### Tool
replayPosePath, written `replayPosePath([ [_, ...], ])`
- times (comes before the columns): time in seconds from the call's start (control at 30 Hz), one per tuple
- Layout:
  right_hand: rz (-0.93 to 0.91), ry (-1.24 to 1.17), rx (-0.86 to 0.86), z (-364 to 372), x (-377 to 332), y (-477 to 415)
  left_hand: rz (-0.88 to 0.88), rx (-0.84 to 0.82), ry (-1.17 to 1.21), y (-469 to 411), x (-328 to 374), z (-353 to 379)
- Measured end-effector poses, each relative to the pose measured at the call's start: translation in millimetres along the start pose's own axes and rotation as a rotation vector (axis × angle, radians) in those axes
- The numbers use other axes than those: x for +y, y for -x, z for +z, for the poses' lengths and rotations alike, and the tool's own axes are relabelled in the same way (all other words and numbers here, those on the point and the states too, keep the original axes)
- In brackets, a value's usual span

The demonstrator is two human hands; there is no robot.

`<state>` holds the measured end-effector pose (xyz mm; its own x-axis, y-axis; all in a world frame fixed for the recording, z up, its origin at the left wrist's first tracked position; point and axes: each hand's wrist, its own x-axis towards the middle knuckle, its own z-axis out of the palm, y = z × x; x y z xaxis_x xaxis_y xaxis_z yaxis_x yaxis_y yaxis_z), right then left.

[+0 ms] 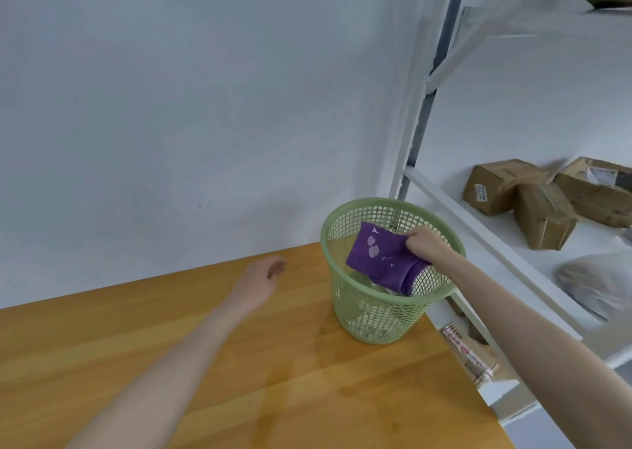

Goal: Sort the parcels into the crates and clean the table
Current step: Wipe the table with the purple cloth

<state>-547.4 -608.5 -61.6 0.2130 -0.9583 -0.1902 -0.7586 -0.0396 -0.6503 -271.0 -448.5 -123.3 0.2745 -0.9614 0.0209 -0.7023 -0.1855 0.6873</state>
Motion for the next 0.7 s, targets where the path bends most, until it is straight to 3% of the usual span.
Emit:
replayPosePath([
  [0.13,0.071,-0.222,-0.014,-5.0,-15.5,5.7,0.258,0.235,0.017,-22.8,77.5,0.2],
  [0.23,0.087,-0.366,-0.020,-5.8,-18.9,4.1,0.395,0.095,-0.072,-47.4,126.9,12.8],
  [0.33,0.053,-0.444,-0.024,-7.4,-17.3,4.1,0.385,-0.098,-0.230,-72.0,150.9,35.1],
  [0.47,0.015,-0.514,-0.023,-14.8,-10.2,5.2,0.311,-0.056,-0.096,-88.1,153.0,58.4],
  [0.7,0.105,-0.596,0.038,-18.8,7.4,0.4,0.305,-0.078,-0.040,-94.0,144.7,72.8],
])
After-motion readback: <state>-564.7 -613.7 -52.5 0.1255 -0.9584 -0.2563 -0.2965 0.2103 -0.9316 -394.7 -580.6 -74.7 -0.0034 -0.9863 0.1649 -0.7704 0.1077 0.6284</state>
